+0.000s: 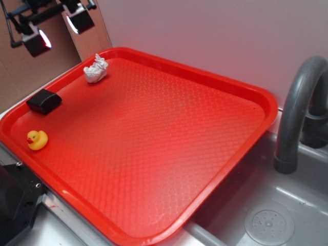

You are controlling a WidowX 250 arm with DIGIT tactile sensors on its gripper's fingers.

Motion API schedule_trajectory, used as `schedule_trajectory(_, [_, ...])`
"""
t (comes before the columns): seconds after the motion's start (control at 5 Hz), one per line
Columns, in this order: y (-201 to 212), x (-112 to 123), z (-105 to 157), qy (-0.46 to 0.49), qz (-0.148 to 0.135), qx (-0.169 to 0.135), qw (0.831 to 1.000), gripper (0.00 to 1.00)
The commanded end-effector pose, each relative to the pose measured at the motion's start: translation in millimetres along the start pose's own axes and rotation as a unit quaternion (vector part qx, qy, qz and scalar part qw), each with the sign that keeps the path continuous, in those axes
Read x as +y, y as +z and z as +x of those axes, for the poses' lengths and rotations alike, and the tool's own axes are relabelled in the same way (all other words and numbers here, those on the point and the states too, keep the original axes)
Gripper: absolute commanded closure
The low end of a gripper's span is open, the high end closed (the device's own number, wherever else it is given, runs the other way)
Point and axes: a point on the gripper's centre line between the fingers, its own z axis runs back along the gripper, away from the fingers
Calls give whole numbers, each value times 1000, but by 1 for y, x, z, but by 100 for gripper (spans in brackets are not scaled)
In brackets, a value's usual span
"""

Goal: Grab the white paper.

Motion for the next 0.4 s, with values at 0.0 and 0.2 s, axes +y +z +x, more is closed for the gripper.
schedule_trajectory(0.0, [-29, -14, 37, 105, -3, -36, 994, 0])
schedule_trajectory(0.2, [-46, -29, 57, 123, -4, -53, 991, 0])
